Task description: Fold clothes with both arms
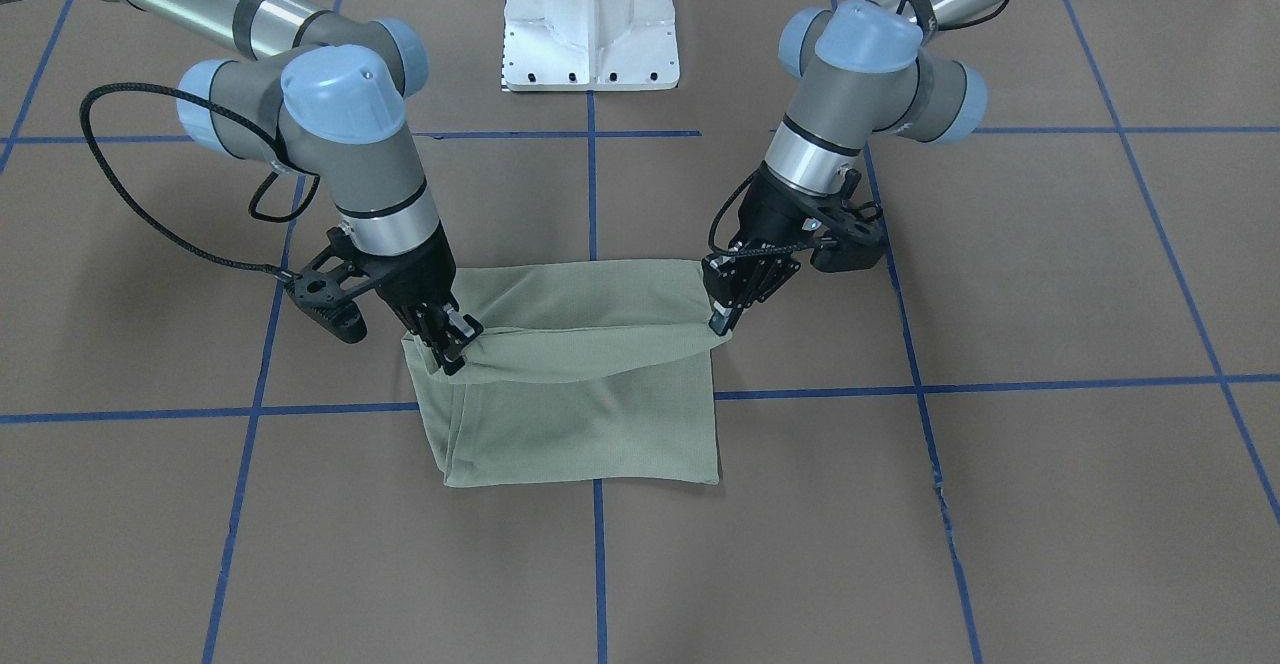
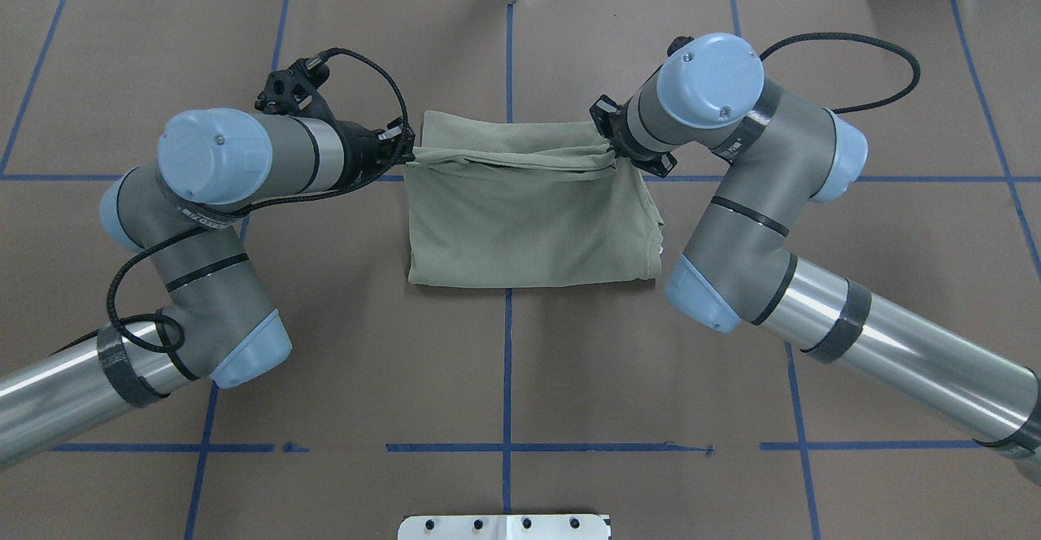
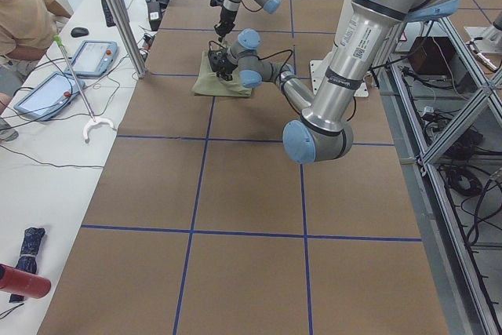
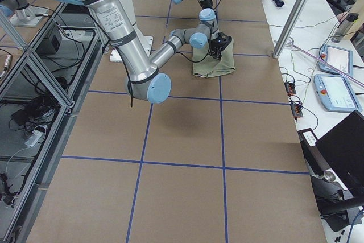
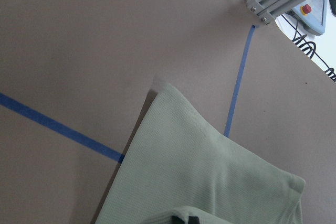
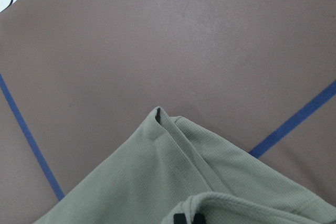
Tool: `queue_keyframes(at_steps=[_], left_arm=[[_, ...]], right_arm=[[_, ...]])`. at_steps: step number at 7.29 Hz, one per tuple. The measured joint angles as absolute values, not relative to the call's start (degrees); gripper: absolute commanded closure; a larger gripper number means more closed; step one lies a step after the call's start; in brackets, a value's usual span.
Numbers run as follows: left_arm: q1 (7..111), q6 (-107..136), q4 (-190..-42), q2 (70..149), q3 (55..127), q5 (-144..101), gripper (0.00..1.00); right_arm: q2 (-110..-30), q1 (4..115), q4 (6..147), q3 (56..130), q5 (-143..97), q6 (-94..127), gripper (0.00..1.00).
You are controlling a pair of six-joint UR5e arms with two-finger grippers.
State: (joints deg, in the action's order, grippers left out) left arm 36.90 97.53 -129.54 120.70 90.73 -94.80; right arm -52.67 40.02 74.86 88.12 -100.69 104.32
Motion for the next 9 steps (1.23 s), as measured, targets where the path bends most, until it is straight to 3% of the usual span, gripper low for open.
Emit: queue_keyframes(at_steps=[1, 2, 3, 4, 6, 9], left_arm=[[37.39, 97.07, -132.16, 121.95, 86.85, -94.59, 0.95], [37.74, 96.25, -133.98, 122.92, 83.96, -93.87, 0.49], [38.26, 93.90, -134.88, 124.19, 81.12, -92.28, 0.20], [39.53, 89.86, -135.31, 125.52, 78.35, -90.92, 0.00], [42.49, 84.40, -135.87, 126.60, 76.23, -90.33, 0.00], [49.36, 69.17, -135.87, 123.57, 78.60, -98.38, 0.00]], right_arm=[[-51.02, 40.52, 73.38, 84.66, -100.72, 102.70, 0.61], [-49.98, 41.10, 70.33, 81.05, -100.74, 101.32, 0.01], [-48.62, 42.12, 67.40, 77.16, -101.02, 98.91, 0.00], [-47.11, 43.81, 65.99, 74.25, -101.70, 94.89, 0.00], [-46.66, 49.00, 65.29, 72.28, -104.05, 84.66, 0.00], [-52.32, 57.69, 65.16, 72.42, -111.39, 68.38, 0.00]])
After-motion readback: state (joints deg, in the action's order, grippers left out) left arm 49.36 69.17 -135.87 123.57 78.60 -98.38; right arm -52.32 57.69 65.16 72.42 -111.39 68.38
